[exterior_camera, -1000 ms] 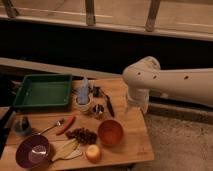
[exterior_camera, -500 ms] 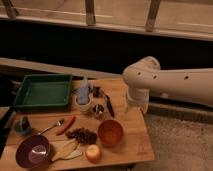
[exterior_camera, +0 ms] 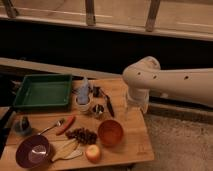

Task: Place brush in purple bowl

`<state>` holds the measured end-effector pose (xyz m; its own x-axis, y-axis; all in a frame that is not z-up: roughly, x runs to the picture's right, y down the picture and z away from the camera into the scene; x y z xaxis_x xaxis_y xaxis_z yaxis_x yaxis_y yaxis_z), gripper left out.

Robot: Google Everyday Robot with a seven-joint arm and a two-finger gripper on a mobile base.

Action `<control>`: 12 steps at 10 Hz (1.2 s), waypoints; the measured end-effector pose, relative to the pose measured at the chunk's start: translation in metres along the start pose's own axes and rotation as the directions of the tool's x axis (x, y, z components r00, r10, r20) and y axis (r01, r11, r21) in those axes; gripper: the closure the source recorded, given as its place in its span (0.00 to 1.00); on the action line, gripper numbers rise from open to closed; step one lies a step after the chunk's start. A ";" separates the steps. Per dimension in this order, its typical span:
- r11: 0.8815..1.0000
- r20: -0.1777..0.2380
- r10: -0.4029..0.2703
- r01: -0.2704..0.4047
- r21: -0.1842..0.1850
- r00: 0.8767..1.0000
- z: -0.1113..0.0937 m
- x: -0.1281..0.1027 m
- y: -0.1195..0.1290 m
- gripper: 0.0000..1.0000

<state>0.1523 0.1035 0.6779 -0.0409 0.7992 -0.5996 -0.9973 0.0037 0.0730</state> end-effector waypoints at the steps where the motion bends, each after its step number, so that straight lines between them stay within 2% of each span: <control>1: 1.000 0.000 -0.001 0.001 0.000 1.000 0.000 0.000 0.000 0.39; 2: 1.000 0.006 -0.007 0.007 0.003 1.000 -0.001 0.000 0.000 0.39; 4: 0.999 0.078 -0.051 0.050 0.022 0.996 -0.013 -0.002 0.010 0.39; 5: 0.997 0.127 -0.076 0.073 0.026 0.989 -0.020 -0.006 0.022 0.39; 7: 0.990 0.211 -0.144 0.142 0.021 0.967 -0.025 -0.020 0.062 0.39; 8: 0.984 0.236 -0.175 0.177 0.016 0.956 -0.027 -0.026 0.078 0.39; 10: 0.963 0.289 -0.259 0.268 0.010 0.922 -0.031 -0.037 0.108 0.39; 11: 0.957 0.303 -0.279 0.291 0.008 0.911 -0.033 -0.041 0.116 0.39; 12: 0.957 0.303 -0.278 0.290 0.008 0.911 -0.033 -0.041 0.115 0.39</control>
<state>0.0369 0.0513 0.6849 0.2586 0.9097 -0.3250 -0.9659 0.2399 -0.0972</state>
